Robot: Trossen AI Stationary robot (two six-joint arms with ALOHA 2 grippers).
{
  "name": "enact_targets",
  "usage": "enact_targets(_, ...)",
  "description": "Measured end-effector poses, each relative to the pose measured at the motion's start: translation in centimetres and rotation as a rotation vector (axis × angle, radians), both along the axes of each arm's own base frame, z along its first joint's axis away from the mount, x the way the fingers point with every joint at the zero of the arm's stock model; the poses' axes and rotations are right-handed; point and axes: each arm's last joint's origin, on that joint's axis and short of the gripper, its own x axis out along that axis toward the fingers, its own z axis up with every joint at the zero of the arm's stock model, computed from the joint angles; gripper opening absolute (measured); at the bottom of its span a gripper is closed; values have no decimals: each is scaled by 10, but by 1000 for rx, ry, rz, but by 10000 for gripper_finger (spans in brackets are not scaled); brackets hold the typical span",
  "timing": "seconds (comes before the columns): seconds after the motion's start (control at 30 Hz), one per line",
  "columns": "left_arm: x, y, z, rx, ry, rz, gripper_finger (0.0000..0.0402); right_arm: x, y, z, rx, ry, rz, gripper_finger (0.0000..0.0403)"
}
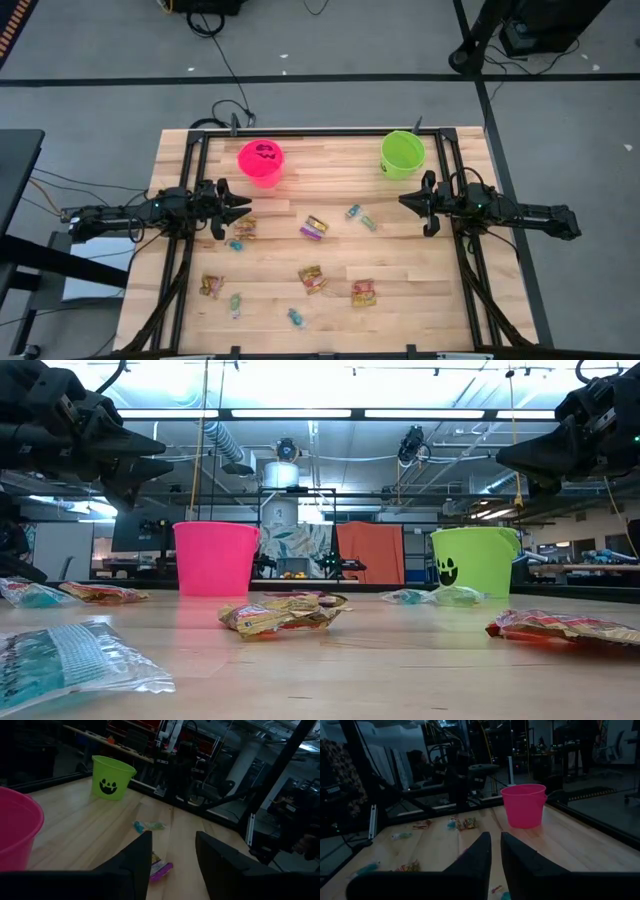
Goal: Sort candy by brand, put in halloween buckets
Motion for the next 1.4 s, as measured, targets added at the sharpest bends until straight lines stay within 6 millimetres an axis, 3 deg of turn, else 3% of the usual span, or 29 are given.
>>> enact_targets(0.37,0,0,1,7,-9,1,157,0,0,1,-3,-14,-14,55)
enact_targets(0.73,-1,4,11,138,-91,134,157,-1,-2,8,13,-83,-60,55)
enact_targets(0.9,-2,4,15,236,-112,152,157,-2,-1,25,-11,-233,-31,55)
enact_targets(1.03,-3,5,19,227,-156,201,157,2,-1,42,-31,-206,-26,55)
enact_targets(1.23,-3,8,22,213,-146,300,157,38,-5,79,-40,-31,-17,55)
enact_targets(1.4,-1,10,26,233,-104,371,157,90,-14,105,-79,327,-87,55)
